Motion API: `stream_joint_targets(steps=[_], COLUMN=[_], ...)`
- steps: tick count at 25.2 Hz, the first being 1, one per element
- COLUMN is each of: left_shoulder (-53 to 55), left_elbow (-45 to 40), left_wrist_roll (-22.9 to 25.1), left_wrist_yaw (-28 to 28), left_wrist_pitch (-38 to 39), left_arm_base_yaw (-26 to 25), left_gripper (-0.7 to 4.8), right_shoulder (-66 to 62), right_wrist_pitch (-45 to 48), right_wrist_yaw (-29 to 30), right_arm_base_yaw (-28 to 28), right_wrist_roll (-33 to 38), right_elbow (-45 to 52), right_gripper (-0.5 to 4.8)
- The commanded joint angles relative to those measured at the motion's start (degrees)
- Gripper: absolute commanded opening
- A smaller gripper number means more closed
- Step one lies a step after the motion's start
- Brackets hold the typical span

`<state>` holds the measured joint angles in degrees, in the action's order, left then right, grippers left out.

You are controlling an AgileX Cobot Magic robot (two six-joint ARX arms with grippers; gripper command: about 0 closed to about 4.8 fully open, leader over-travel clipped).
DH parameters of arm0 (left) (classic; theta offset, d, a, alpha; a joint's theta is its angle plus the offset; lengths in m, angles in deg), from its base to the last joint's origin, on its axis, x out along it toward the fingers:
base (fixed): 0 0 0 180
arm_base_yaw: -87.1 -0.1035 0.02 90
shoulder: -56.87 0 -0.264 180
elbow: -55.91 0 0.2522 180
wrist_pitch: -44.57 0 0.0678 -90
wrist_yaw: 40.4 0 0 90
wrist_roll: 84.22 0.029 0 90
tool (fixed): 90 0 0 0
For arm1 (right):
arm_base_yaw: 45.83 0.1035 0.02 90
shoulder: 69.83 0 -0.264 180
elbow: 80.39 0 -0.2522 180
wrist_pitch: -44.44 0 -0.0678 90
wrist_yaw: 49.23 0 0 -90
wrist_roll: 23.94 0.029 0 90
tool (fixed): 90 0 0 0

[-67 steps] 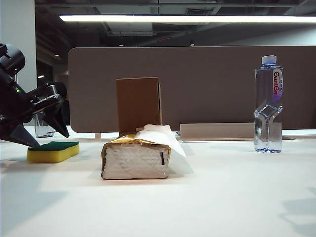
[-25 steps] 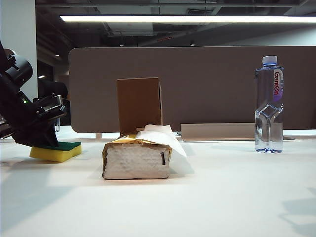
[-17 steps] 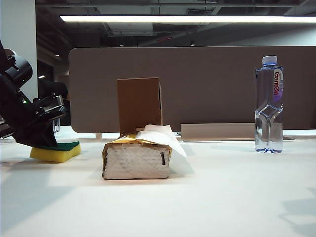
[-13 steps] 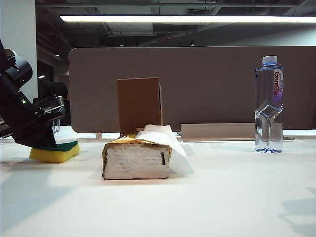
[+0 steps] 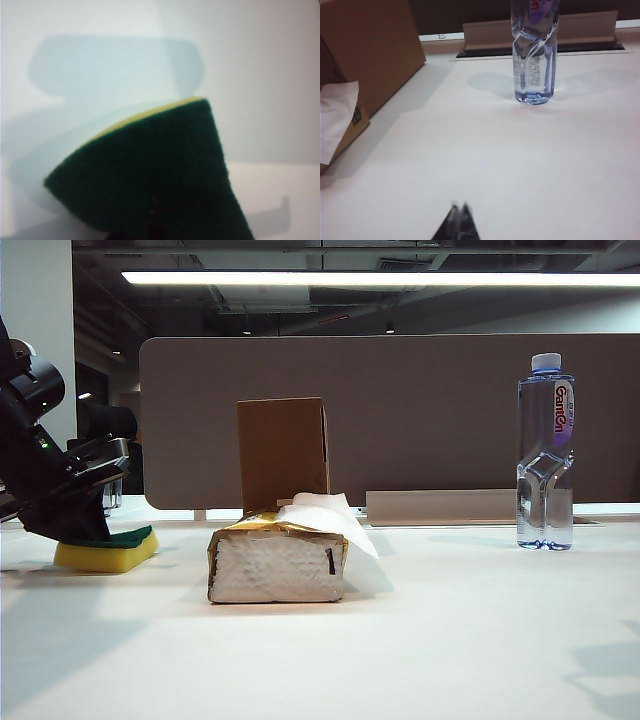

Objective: Move the sponge from left to right to wipe the table, avoiding obstacles on the table, and finally reaching the bottle of mineral water.

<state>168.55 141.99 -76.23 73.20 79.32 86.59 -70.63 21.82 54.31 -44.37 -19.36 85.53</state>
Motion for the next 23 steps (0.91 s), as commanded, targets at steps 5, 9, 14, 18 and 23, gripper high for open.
stream_joint_targets(steps=[5,9,14,18,23], left_shoulder=[-1.2,-2.47,-4.44,-7.48,-11.06], left_elbow=[-1.68,-3.61,-7.63,-11.28,-14.71], left_wrist_roll=[2.51,2.49,2.27,1.99,0.98], left_wrist_yaw=[-1.97,-1.97,-1.95,-1.95,-1.95], left_wrist_pitch=[9.4,9.35,9.14,7.89,6.71], left_arm_base_yaw=[0.0,-0.11,-0.07,-0.07,-0.04], left_gripper=[-0.06,-0.06,-0.06,-0.06,-0.06], right_shoulder=[0.07,0.07,0.07,0.07,0.07], right_wrist_pitch=[1.05,1.14,2.29,3.15,3.19], right_wrist_yaw=[0.15,0.15,0.15,0.15,0.15], right_arm_base_yaw=[-0.02,-0.02,0.0,0.0,0.02], right_wrist_roll=[0.13,0.13,0.13,0.13,0.15], right_elbow=[0.02,0.02,0.02,0.02,0.02], right_gripper=[-0.01,-0.01,-0.01,-0.01,-0.01])
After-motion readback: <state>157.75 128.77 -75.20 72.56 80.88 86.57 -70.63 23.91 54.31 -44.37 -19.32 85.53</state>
